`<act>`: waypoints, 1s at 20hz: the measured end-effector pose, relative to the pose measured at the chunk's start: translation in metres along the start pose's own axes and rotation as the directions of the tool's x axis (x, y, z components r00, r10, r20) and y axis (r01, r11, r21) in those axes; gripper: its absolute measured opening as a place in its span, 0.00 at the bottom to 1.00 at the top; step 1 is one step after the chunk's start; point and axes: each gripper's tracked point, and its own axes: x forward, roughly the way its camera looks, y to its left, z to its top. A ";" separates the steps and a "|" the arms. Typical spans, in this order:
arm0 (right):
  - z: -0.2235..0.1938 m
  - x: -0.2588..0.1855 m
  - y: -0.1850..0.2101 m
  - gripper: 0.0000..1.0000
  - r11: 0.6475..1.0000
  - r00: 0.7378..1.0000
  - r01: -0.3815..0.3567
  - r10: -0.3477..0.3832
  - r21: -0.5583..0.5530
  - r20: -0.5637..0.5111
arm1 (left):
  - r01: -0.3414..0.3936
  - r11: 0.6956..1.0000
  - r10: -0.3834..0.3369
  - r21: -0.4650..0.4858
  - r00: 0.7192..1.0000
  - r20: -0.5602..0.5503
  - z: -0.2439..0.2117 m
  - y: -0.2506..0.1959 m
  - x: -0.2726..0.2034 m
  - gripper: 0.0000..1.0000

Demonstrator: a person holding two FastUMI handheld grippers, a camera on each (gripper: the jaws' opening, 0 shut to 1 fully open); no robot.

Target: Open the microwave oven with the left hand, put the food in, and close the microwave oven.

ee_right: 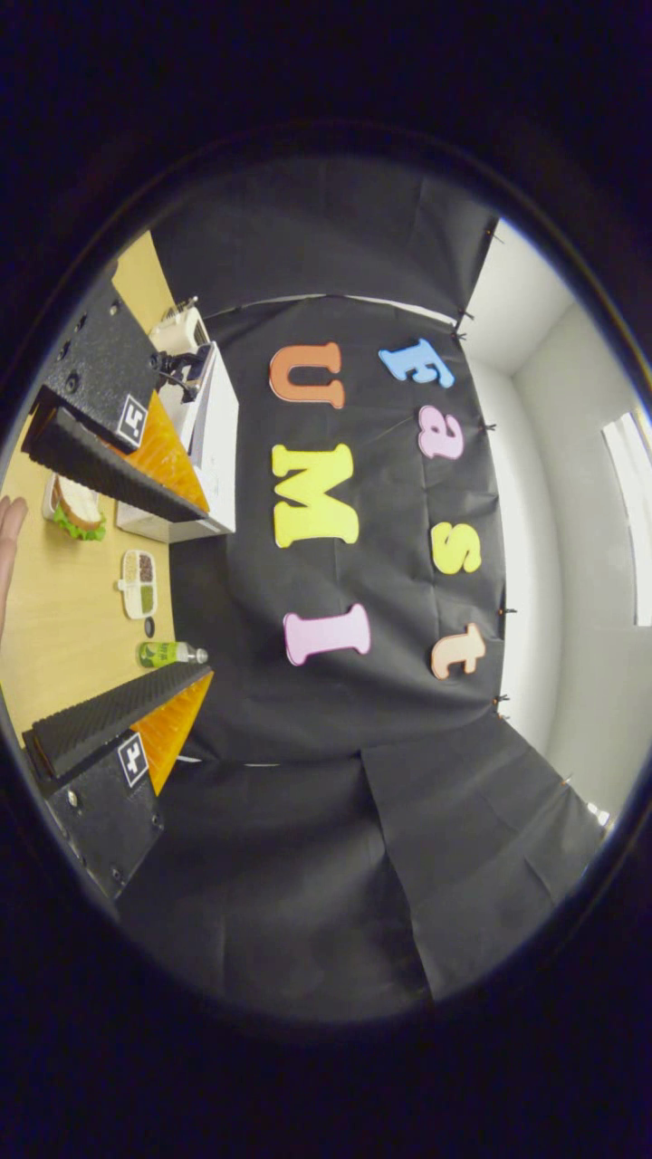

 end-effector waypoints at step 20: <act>-0.040 -0.009 0.055 0.91 0.999 1.000 -0.008 0.008 -0.044 -0.020 | -0.059 0.998 0.060 -0.023 0.998 0.005 -0.038 0.126 -0.197 0.16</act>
